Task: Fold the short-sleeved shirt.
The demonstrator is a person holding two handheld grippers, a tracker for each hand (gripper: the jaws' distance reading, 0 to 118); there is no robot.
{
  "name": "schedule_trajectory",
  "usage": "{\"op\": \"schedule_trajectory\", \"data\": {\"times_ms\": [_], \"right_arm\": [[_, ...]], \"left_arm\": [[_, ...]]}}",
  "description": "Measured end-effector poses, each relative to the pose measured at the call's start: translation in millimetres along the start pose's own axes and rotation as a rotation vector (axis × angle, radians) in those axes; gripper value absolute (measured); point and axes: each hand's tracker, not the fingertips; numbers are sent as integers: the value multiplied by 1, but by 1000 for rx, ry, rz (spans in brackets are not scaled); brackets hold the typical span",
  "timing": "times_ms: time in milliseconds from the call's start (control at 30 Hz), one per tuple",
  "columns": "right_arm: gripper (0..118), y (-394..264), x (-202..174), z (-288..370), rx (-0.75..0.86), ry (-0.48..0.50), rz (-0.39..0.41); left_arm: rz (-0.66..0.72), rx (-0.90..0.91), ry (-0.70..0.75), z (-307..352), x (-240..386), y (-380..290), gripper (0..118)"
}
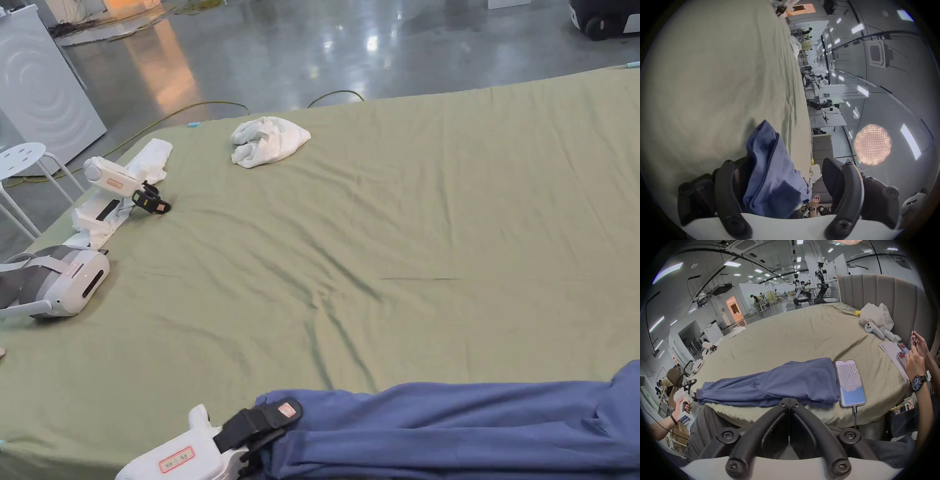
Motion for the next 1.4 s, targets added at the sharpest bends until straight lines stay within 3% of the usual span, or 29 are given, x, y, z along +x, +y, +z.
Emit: {"op": "schedule_trajectory", "data": {"times_ms": [100, 167, 367, 500, 567, 800, 933, 1033, 1067, 1133, 1167, 1200, 1267, 1333, 1400], "right_arm": [[0, -1, -5, -1, -3, 6, -2], [0, -1, -7, -2, -6, 8, -4], [0, 1, -3, -1, 5, 26, 2], [0, -3, -1, -2, 12, 45, -16], [0, -7, -1, -1, 13, 50, -25], [0, -14, -4, 9, 29, 59, -40], [0, -19, -2, 28, 40, 52, -78], [0, -28, 0, 39, 36, 29, -63], [0, -31, 0, 41, 32, 14, -52], [0, -38, 3, 42, 19, 2, -46], [0, -40, 4, 42, 14, 0, -49], [0, -42, 4, 42, 9, 2, -57], [0, -44, 3, 40, -1, 14, -74], [0, -49, 6, 35, -9, 19, -83], [0, -49, 5, 35, -19, 23, -85]], "left_arm": [[-41, 57, 32, 15, 2, -1, 24], [-8, 143, 30, 31, -2, 7, 7], [-80, 292, 62, 101, 29, 42, 6], [-340, 339, 374, 115, 92, 46, 6], [-413, 310, 351, 108, 112, 36, 6], [-636, 44, 286, -33, 175, -77, 6], [-714, -91, 402, -124, 169, -115, 6], [-717, -143, 416, -150, 161, -123, 6], [-705, -157, 372, -149, 162, -123, 11], [-691, -120, 261, -130, 168, -121, 60], [-682, -101, 205, -120, 167, -117, 78], [-644, -79, 165, -111, 164, -111, 79], [-536, -29, 159, -97, 158, -104, 79], [-485, -29, 182, -99, 143, -101, 69], [-475, -43, 241, -121, 135, -108, 36]]}}
